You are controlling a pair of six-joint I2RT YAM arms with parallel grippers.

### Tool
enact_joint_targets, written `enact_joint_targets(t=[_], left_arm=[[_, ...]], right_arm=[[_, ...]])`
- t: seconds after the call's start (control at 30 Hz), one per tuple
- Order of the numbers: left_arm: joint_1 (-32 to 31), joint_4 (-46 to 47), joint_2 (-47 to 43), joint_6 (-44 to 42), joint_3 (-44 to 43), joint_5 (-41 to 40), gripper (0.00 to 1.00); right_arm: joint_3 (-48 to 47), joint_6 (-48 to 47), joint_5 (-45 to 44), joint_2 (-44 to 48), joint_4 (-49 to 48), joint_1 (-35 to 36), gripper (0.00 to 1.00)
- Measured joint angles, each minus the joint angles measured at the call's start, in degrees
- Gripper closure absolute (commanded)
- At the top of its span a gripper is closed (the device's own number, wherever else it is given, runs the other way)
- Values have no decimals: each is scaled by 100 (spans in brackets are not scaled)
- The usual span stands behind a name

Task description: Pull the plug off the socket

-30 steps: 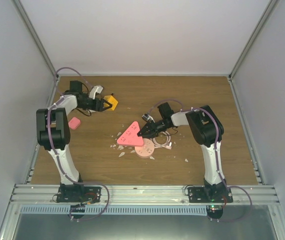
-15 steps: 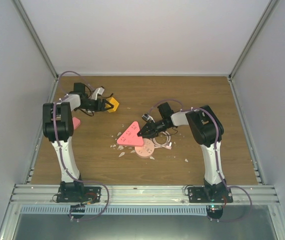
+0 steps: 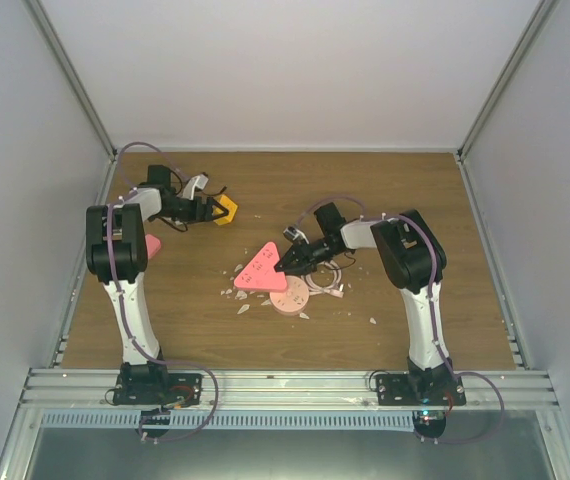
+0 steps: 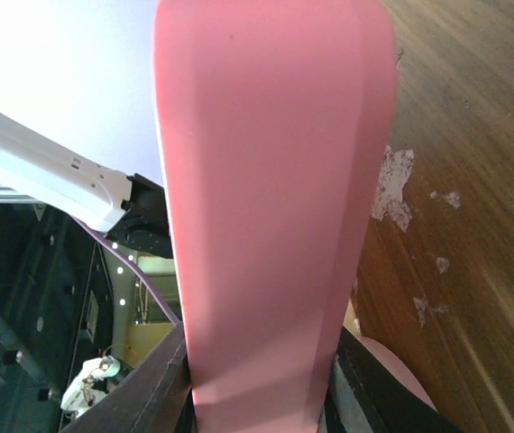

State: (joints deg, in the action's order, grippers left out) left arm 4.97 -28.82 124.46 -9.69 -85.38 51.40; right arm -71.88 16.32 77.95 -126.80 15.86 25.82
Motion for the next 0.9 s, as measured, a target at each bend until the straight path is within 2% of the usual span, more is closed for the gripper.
enact_joint_targets(t=[0.07,0.27,0.53,0.77,0.9], left_arm=[[0,9,-24,7,0,-79,2],[0,15,-177,-22,22,-339,1],[0,118,-669,-22,232,-997,1],[0,85,-697,-11,155,-1506,16],[9,72,-614,28,0,-1714,20]], right_arm=[[-55,-24,-48,0,83,-2,63],[-175,-168,-442,4,144,-13,41],[-282,-256,-614,48,258,-15,25],[-404,-354,-693,120,450,-11,12],[-485,-514,-852,168,562,-13,5]])
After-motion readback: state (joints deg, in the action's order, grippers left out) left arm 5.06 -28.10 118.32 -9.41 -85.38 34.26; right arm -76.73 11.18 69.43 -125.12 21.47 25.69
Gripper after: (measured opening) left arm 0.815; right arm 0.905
